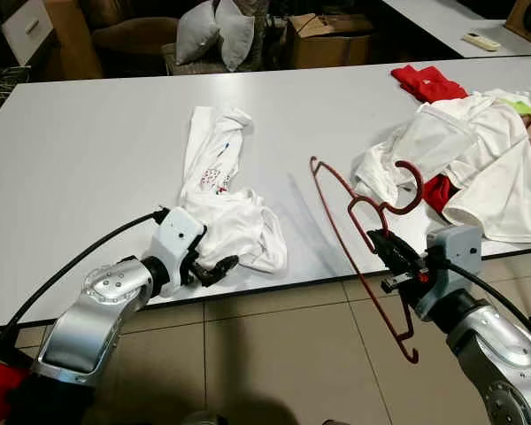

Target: Hang hanger

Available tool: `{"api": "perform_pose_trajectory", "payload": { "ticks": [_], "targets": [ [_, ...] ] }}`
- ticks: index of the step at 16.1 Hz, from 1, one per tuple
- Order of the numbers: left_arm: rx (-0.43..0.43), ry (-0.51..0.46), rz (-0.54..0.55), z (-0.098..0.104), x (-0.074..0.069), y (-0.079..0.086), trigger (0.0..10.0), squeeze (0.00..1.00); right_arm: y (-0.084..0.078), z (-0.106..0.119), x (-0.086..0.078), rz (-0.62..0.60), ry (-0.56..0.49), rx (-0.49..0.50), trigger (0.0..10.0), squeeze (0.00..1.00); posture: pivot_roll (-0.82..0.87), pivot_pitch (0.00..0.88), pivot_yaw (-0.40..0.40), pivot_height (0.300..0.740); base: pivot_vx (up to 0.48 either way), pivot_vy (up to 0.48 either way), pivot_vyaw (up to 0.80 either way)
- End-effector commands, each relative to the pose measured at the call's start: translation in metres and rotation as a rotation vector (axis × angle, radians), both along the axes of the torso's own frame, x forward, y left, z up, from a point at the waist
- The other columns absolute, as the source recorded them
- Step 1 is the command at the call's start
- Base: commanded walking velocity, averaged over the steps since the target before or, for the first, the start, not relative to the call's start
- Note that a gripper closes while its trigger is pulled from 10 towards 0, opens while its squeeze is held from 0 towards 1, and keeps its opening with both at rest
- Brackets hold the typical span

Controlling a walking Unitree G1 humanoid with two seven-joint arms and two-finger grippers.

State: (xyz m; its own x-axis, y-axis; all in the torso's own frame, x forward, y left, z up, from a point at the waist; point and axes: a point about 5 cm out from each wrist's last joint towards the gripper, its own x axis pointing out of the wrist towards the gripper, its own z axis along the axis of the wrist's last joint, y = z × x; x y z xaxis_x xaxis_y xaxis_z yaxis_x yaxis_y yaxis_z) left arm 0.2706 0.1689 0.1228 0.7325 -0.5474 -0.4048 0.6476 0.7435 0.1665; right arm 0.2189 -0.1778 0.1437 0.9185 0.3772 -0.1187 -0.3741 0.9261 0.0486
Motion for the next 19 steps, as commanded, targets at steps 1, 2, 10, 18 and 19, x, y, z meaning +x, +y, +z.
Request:
{"api": "perform_pose_trajectory", "payload": {
  "ticks": [1,2,10,18,19],
  "targets": [
    [0.026,-0.005,0.002,0.0,0.002,0.001,0.0,0.0,0.002,0.003,0.002,0.015,-0.003,0.008,10.0,0.0,-0.01,0.036,0.002,0.74,0.0,0.0,0.0],
    [0.027,-0.001,0.004,-0.001,0.003,0.001,0.0,0.0,0.003,0.003,0.002,0.018,-0.003,0.006,10.0,0.0,-0.01,0.036,0.002,0.74,0.0,0.0,0.0],
    [0.022,0.003,0.001,-0.001,0.005,-0.003,0.0,0.0,0.014,0.0,0.0,0.031,0.004,0.025,10.0,0.0,-0.01,0.038,-0.006,0.74,0.0,0.0,0.0],
    [0.017,-0.003,-0.006,-0.002,0.006,-0.006,0.0,0.0,0.023,-0.004,0.003,-0.013,0.045,0.082,10.0,0.0,-0.01,0.027,-0.009,0.74,0.0,0.0,0.0],
    [0.012,-0.003,-0.006,-0.002,0.006,-0.007,0.0,0.0,0.025,-0.002,0.003,0.007,0.035,0.081,10.0,0.0,-0.01,0.026,-0.009,0.74,0.0,0.0,0.0]
  ]
}}
